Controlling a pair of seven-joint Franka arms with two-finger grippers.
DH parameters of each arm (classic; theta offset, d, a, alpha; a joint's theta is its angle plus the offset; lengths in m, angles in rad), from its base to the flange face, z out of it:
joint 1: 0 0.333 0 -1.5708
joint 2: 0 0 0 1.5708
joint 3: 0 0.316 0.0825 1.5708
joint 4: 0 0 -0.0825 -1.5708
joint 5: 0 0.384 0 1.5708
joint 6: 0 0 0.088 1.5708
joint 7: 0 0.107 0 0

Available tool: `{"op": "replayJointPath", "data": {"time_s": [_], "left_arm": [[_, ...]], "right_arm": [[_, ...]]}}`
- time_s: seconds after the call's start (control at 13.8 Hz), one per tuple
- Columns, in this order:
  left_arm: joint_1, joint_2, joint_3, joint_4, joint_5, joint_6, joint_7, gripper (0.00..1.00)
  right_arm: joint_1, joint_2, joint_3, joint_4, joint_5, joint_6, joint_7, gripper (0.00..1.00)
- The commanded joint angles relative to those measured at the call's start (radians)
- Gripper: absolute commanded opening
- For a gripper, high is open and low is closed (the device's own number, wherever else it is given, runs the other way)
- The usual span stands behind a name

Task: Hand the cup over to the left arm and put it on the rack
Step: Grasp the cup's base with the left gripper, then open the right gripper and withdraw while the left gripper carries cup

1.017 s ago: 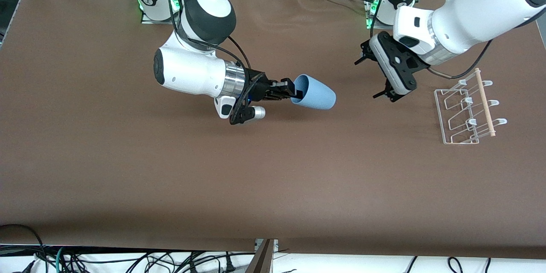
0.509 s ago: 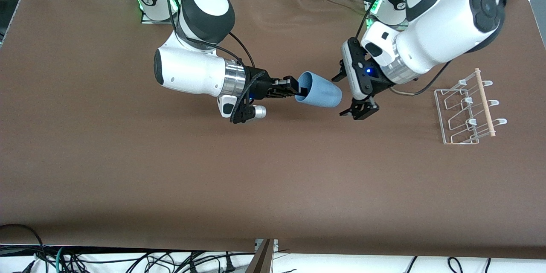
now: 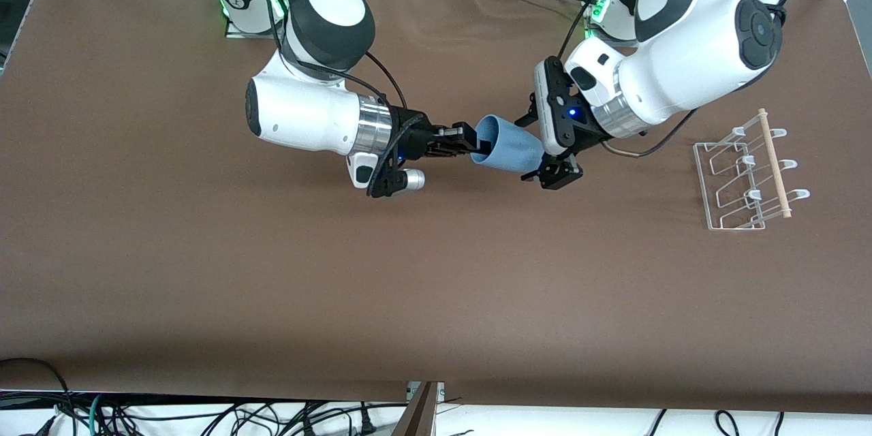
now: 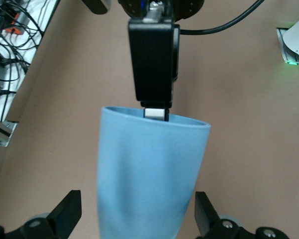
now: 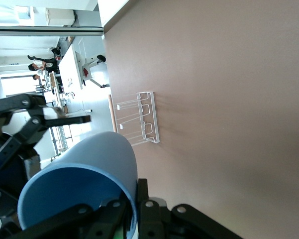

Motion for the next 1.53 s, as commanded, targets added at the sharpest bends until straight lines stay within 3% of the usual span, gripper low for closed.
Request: {"op": "replayJointPath", "data": {"time_s": [0.0,0.07,0.15,0.51,0.58,0.65,0.8,1.16,1.31,1.45], "left_arm": [[0.003,0.016,-0.006,0.012,-0.028,0.005,0.055,0.59],[0.001,0.016,-0.006,0.015,-0.028,0.001,0.049,0.33],[0.003,0.016,-0.006,0.015,-0.028,-0.003,0.047,0.19],[0.006,0.014,-0.006,0.018,-0.028,-0.015,0.045,0.13],[0.01,0.014,-0.005,0.018,-0.026,-0.015,0.044,0.13],[0.013,0.014,-0.005,0.019,-0.026,-0.018,0.042,0.13],[0.015,0.014,-0.005,0.022,-0.026,-0.032,0.042,0.13],[0.018,0.007,0.001,0.022,-0.016,-0.086,0.012,0.13],[0.02,0.007,0.018,0.021,0.025,-0.142,-0.042,0.13],[0.032,0.005,0.04,0.025,0.18,-0.256,-0.071,0.13]], "right_arm": [[-0.001,0.009,0.005,0.027,0.022,-0.005,0.002,0.0],[-0.001,0.009,0.005,0.027,0.022,-0.007,0.002,0.0],[-0.002,0.008,0.005,0.027,0.022,-0.008,0.002,0.0],[-0.007,0.008,0.005,0.027,0.024,-0.012,0.0,0.0],[-0.008,0.008,0.004,0.027,0.022,-0.012,-0.006,0.63],[-0.01,0.006,0.004,0.027,0.022,-0.013,-0.001,1.0],[-0.031,-0.001,0.002,0.027,0.022,-0.025,-0.001,1.0],[-0.171,-0.06,-0.007,0.028,-0.016,-0.218,-0.007,1.0],[-0.186,-0.081,-0.024,0.027,-0.192,-0.257,-0.012,1.0],[-0.192,-0.098,-0.053,0.027,-0.324,-0.286,-0.012,1.0]]}}
